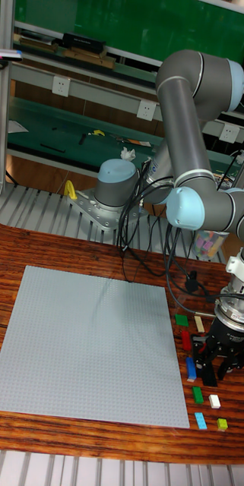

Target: Build with small Lego blocks

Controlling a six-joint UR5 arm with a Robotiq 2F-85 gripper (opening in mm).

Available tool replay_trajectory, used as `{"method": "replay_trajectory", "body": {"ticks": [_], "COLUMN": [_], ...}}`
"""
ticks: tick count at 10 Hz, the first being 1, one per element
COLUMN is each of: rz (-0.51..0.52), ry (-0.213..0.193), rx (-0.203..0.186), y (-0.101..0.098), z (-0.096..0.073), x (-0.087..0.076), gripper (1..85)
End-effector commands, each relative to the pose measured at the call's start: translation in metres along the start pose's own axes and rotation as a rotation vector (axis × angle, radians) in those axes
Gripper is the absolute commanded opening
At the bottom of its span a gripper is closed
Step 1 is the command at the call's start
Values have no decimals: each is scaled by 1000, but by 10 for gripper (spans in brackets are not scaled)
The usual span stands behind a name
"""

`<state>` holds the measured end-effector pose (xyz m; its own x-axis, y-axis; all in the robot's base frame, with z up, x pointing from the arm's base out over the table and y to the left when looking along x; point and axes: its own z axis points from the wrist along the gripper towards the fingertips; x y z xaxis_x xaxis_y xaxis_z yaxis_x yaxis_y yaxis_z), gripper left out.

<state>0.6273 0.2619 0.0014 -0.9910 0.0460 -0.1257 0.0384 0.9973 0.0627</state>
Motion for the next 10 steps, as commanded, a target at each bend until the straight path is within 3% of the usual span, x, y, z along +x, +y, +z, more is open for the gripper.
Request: {"method": "replay_trajectory", "body": {"ticks": [1,5,7,8,9,10], "rz": [15,16,31,27,31,47], "ry": [1,-2,4,5,17,38], "rx": [-4,-2,3,-13,-7,21], "y": [1,-1,-4,-3,-3,-3], "z": [1,4,4,0,-8,-17], "x": [-1,-2,0,1,3,5], "gripper": [443,430,237,223,180,13]}}
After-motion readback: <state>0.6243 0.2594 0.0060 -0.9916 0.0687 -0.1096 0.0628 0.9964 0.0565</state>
